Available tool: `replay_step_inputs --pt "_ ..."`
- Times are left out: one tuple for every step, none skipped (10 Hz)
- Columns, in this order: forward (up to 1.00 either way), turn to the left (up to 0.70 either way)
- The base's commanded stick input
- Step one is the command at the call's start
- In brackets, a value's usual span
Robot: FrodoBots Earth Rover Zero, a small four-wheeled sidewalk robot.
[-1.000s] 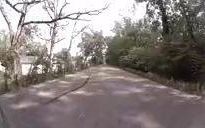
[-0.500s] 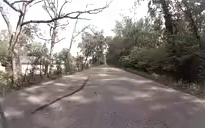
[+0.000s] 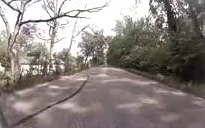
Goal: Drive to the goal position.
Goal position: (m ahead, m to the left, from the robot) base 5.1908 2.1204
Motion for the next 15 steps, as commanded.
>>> replay_step_inputs --pt "0.7 0.0" --pt "0.7 0.0" --pt "0.7 0.0" --pt "0.7 0.0" --pt "0.7 0.0" --pt "0.7 0.0" --pt "0.7 0.0" --pt "0.7 0.0" --pt "0.7 0.0" --pt "0.7 0.0" --pt "0.7 0.0" --pt "0.7 0.0" --pt "0.7 0.0" --pt "0.7 0.0" --pt "0.7 0.0"
